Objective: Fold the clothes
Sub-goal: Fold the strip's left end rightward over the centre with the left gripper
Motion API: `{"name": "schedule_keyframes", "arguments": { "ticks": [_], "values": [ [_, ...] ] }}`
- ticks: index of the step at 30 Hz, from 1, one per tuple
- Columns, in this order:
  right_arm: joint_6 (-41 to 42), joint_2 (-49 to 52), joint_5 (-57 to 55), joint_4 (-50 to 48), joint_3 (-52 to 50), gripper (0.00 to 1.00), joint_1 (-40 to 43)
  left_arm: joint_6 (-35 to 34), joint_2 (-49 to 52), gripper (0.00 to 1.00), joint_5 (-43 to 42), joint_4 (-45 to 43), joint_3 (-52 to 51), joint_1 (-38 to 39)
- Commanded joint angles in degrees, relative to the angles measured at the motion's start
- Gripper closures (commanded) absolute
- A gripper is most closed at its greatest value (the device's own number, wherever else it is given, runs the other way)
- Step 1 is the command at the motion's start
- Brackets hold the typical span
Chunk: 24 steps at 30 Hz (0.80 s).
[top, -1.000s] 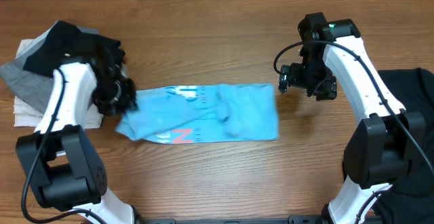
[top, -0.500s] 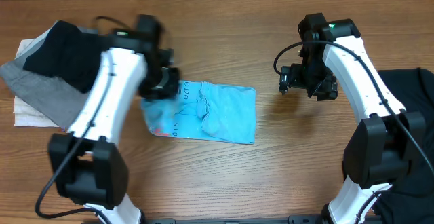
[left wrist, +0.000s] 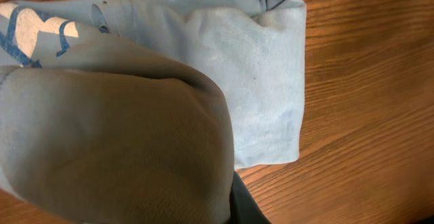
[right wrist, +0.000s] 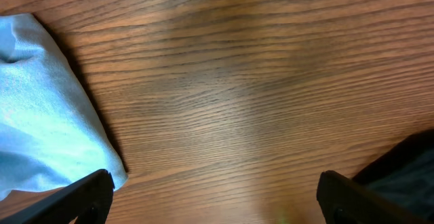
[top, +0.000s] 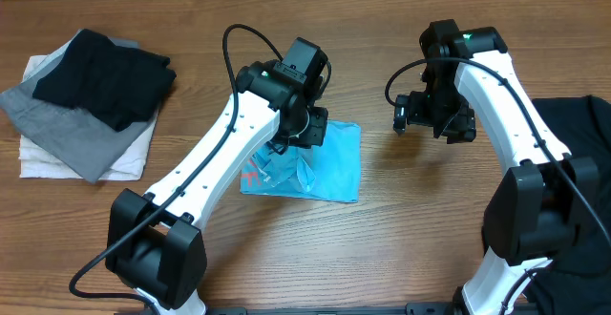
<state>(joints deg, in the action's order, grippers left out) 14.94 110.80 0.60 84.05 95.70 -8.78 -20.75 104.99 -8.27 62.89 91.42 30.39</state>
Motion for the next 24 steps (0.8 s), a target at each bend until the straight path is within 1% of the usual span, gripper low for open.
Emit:
{"name": "schedule_keyframes", "arguments": {
  "ticks": [1,5,8,10,11,12,15,20,24],
  "values": [
    [-0.33,-0.76,-0.57,0.20,1.07,0.00,-0.09,-2.62,-1.16,0.91,-0.52,-0.70,-0.31,0.76],
    [-0.31,-0.76,-0.55,0.48,1.07,0.00,-0.09,-2.36,-1.16,0.92,-5.60,-2.69,-0.31,0.83],
    [-0.28,-0.76,-0.52,0.50,1.07,0.00,-0.09,-2.32,-1.16,0.91,-7.69,-4.33,-0.31,0.87],
    [-0.33,-0.76,-0.55,0.61,1.07,0.00,-0.09,0.09,-1.16,0.89,-8.17,-4.11,-0.28,0.85],
    [-0.33,-0.76,-0.55,0.72,1.07,0.00,-0.09,1.62,-1.16,0.89,-7.21,-2.67,-0.20,0.70],
    [-0.33,-0.76,-0.55,0.87,1.07,0.00,-0.09,1.38,-1.16,0.90,-4.87,0.24,0.15,0.09],
    [-0.35,-0.76,-0.57,0.96,1.07,0.00,-0.09,1.22,-1.18,0.96,-0.98,6.95,0.74,-3.30],
    [-0.33,-0.76,-0.55,0.72,1.07,0.00,-0.09,4.52,-1.29,0.96,-5.22,9.79,3.78,-8.15],
    [-0.33,-0.74,-0.55,0.72,1.07,0.00,-0.09,5.84,-1.31,0.96,-6.56,10.60,8.83,-8.98]
  ]
}}
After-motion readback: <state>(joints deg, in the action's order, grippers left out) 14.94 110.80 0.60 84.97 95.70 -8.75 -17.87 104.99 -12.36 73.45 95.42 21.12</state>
